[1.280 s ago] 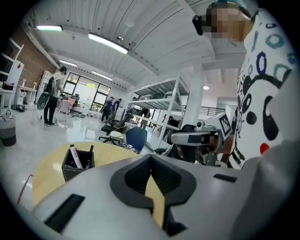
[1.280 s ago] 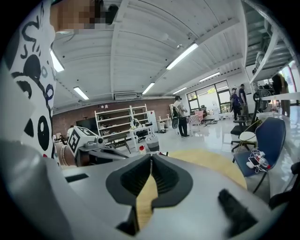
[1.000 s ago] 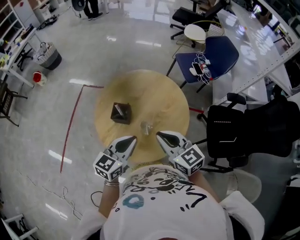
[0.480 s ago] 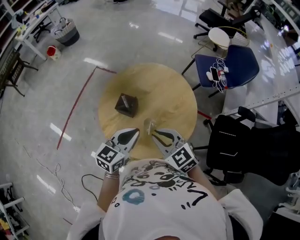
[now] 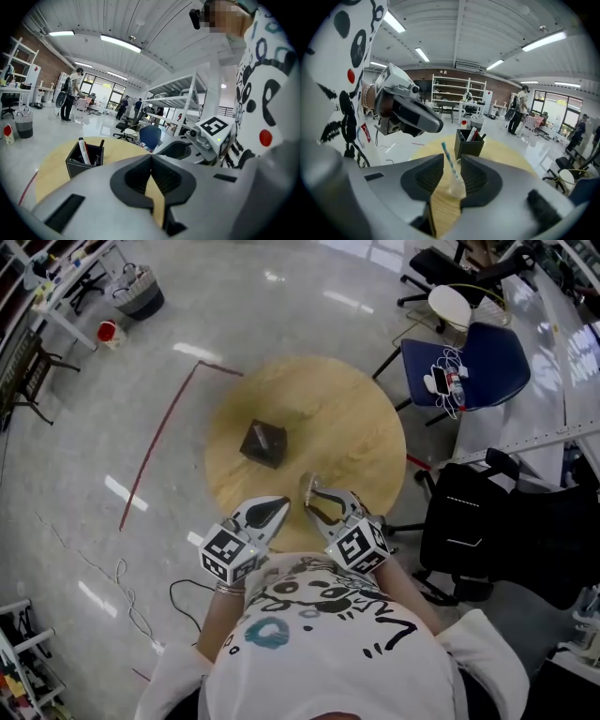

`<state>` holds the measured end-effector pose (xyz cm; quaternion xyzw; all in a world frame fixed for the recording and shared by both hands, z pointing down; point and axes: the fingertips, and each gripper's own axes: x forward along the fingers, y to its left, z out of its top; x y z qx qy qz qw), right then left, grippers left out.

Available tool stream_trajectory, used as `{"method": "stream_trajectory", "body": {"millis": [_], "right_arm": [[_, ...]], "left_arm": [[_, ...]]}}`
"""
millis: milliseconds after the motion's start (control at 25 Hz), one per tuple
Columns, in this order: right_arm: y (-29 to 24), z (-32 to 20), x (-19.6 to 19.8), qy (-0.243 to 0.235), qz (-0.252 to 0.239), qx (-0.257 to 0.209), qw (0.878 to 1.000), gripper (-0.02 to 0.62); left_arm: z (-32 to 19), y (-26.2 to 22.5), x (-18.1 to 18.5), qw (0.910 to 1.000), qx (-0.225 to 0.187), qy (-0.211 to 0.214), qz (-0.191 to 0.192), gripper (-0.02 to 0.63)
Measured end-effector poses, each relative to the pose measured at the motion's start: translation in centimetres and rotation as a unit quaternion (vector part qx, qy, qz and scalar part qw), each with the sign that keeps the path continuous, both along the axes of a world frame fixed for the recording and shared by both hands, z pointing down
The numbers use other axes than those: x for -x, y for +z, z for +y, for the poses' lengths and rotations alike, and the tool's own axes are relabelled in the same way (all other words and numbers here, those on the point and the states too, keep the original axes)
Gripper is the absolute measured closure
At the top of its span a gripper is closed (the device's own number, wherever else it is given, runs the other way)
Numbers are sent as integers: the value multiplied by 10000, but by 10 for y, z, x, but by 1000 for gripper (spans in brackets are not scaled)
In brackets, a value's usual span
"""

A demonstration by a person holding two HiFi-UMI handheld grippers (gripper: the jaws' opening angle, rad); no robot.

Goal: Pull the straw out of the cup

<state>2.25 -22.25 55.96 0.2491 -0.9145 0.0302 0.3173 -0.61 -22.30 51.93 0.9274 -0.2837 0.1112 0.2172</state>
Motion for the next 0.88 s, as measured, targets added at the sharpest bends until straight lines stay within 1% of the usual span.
{"method": "stream_trajectory", "body": {"millis": [160, 280, 360, 400, 440, 560, 680, 880], "right_arm": [[4, -3, 1, 284, 61, -7, 9996, 492], [5, -3, 5, 343, 38, -36, 9994, 494], [5, -3, 8, 370, -10, -81, 9993, 500], [5, -5, 9, 411, -35, -124, 9991, 524], [4, -7, 9, 472, -54, -180, 9987, 538], [-2, -13, 2, 698, -141, -289, 9970, 552], [-12, -15, -3, 862, -384, -216, 9953, 555], [-31, -14, -9, 899, -570, -221, 9941, 555]], "left_arm": [[-2, -5, 2, 9995, -48, 296, -77, 591], [-6, -12, 3, 9990, -166, 407, -48, 591], [-8, -14, 5, 9989, -210, 408, -31, 591], [-9, -14, 6, 9990, -212, 393, -14, 591], [-10, -14, 7, 9991, -206, 376, 7, 591], [-11, -10, 7, 9992, -153, 368, 27, 591], [-11, -9, 7, 9990, -163, 415, 10, 591], [-13, -10, 8, 9990, -212, 379, 35, 591]]}}
